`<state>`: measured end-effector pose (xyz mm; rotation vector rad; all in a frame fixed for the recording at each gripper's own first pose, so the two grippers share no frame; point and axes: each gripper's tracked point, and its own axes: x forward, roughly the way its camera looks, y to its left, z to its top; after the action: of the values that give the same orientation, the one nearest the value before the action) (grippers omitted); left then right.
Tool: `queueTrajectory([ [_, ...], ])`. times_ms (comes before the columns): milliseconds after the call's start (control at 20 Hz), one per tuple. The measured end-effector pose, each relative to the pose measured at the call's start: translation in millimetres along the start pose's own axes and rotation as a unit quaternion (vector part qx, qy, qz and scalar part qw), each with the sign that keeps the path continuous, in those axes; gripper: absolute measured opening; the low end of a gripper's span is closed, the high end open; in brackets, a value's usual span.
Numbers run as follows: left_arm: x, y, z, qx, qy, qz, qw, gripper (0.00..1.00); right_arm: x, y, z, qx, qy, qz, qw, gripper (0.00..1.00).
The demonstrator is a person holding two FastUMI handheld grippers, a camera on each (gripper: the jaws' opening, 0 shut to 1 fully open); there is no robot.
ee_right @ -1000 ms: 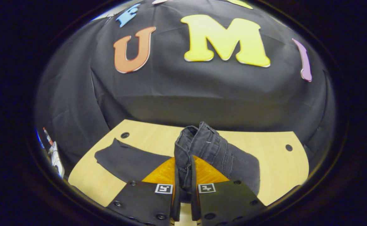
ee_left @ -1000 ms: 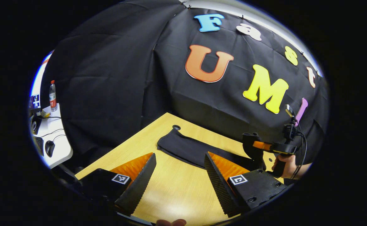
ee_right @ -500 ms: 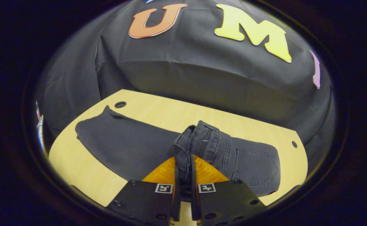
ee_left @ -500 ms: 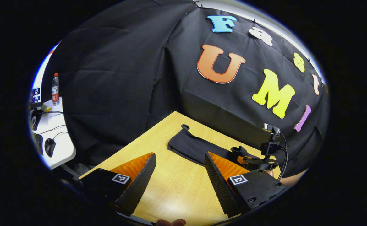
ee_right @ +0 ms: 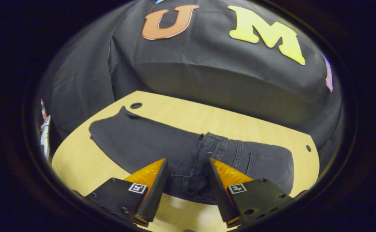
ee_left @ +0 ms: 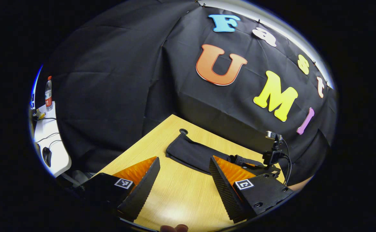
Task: Grasp the waist and the cuffs of the jeans and fold them to make the two legs overlap; first hold the waist and fold one-third of the jeans toward the cuffs, then hold the cuffs and fold the remaining one-third in the same direction to finish folding.
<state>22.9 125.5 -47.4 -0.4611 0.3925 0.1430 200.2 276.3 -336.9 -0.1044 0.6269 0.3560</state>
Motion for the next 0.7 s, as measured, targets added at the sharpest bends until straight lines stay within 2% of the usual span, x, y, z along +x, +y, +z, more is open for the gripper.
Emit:
queueTrajectory([
  [250, 18.3, -1.3, -2.7, -0.007, 0.004, -0.022, 1.0, 0.99, -59.6, -4.8, 27.8, 0.031, -0.035, 0.02, 0.999, 0.78],
  [300, 24.4, -2.4, -4.8, -0.02, 0.007, -0.028, 0.999, 0.99, -75.7, -10.0, 32.5, 0.033, -0.042, 0.022, 0.998, 0.83],
  [350, 31.8, -3.5, -7.3, -0.039, 0.009, -0.036, 0.999, 0.99, -92.2, -14.5, 35.4, 0.036, -0.044, 0.027, 0.998, 0.82],
  [400, 40.2, -5.6, -12.7, -0.059, 0.017, -0.044, 0.997, 0.99, -108.9, -21.2, 34.3, 0.039, -0.041, 0.026, 0.998, 0.89],
  [500, 59.0, -7.3, -25.6, -0.102, 0.03, -0.061, 0.992, 0.99, -144.1, -34.5, 34.8, 0.043, -0.045, 0.026, 0.998, 0.89],
  [550, 70.2, -8.4, -33.8, -0.124, 0.04, -0.067, 0.989, 0.99, -161.3, -44.5, 36.5, 0.04, -0.051, 0.022, 0.998, 0.89],
  [600, 80.9, -9.4, -42.5, -0.15, 0.052, -0.073, 0.985, 0.99, -178.0, -54.2, 38.3, 0.036, -0.055, 0.016, 0.998, 0.94],
  [700, 104.1, -9.7, -52.0, -0.202, 0.063, -0.08, 0.974, 0.99, -209.3, -76.5, 43.4, 0.039, -0.064, 0.002, 0.997, 0.91],
])
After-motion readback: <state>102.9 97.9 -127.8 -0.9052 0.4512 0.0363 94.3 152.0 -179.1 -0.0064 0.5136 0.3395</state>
